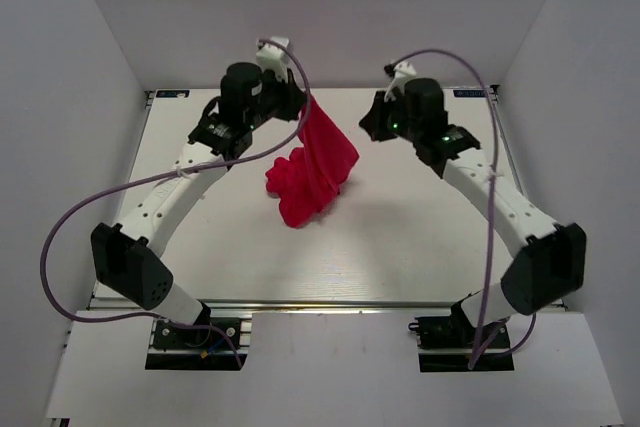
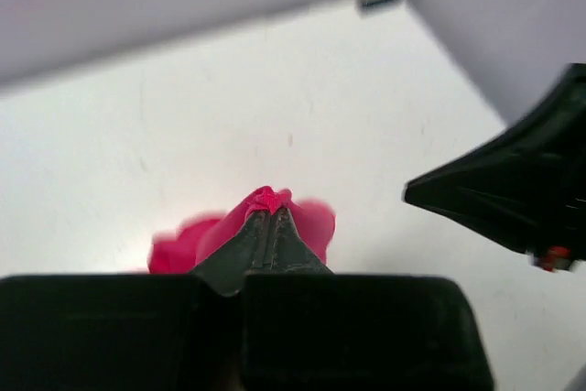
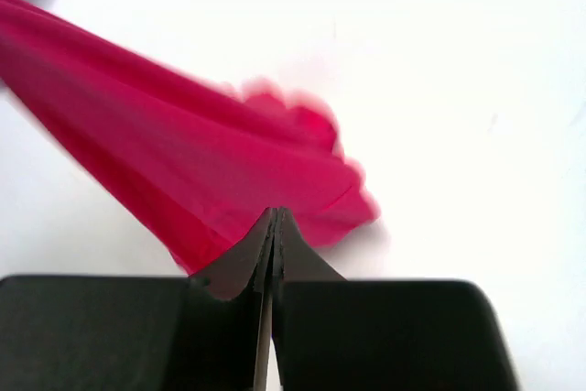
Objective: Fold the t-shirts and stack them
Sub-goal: Flatten out the tshirt
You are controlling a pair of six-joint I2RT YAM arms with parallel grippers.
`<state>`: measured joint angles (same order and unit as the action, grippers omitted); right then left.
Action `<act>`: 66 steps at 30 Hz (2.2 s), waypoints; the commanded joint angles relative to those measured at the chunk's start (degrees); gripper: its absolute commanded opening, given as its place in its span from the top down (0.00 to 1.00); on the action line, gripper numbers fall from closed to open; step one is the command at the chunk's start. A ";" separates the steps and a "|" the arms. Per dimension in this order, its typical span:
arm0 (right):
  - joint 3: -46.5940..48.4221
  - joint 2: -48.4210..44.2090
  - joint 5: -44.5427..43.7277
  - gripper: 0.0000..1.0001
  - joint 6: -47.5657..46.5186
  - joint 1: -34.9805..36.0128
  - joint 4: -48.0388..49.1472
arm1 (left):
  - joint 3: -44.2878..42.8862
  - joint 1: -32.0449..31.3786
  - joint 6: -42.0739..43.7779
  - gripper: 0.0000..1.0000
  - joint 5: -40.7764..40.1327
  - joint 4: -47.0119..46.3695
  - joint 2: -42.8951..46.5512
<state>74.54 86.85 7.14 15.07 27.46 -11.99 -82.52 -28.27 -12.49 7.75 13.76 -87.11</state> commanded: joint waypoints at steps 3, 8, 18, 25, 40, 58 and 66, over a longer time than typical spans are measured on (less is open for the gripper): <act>12.09 -7.57 -5.46 1.00 -5.84 0.13 -2.51 | -17.37 -0.29 5.28 1.00 0.24 -0.75 4.32; 13.00 -10.99 -9.31 1.00 -6.72 -0.13 -3.13 | -30.05 -0.29 6.69 1.00 13.32 -3.38 0.72; 5.53 -16.10 -11.62 1.00 -6.46 -0.13 -0.76 | -54.76 -0.29 -2.27 1.00 18.71 -11.47 -11.06; 1.23 -16.27 -11.09 1.00 -5.93 -0.13 -0.05 | -40.15 -0.29 0.26 1.00 15.82 -11.39 -5.11; -5.99 -0.04 -9.69 0.99 -4.61 0.13 -0.58 | 28.09 3.31 -5.43 1.00 -36.03 -6.12 15.05; -22.15 2.19 -0.83 0.10 1.54 1.80 3.46 | 36.11 9.64 -11.15 1.00 -30.07 -5.06 8.89; -26.38 1.83 5.96 0.22 6.55 3.65 9.61 | 37.17 9.64 -11.15 1.00 -28.23 -6.90 9.50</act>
<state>48.49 89.95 9.43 18.85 30.48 -7.99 -45.47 -18.87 -23.22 -21.96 8.62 -78.72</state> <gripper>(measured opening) 0.790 0.021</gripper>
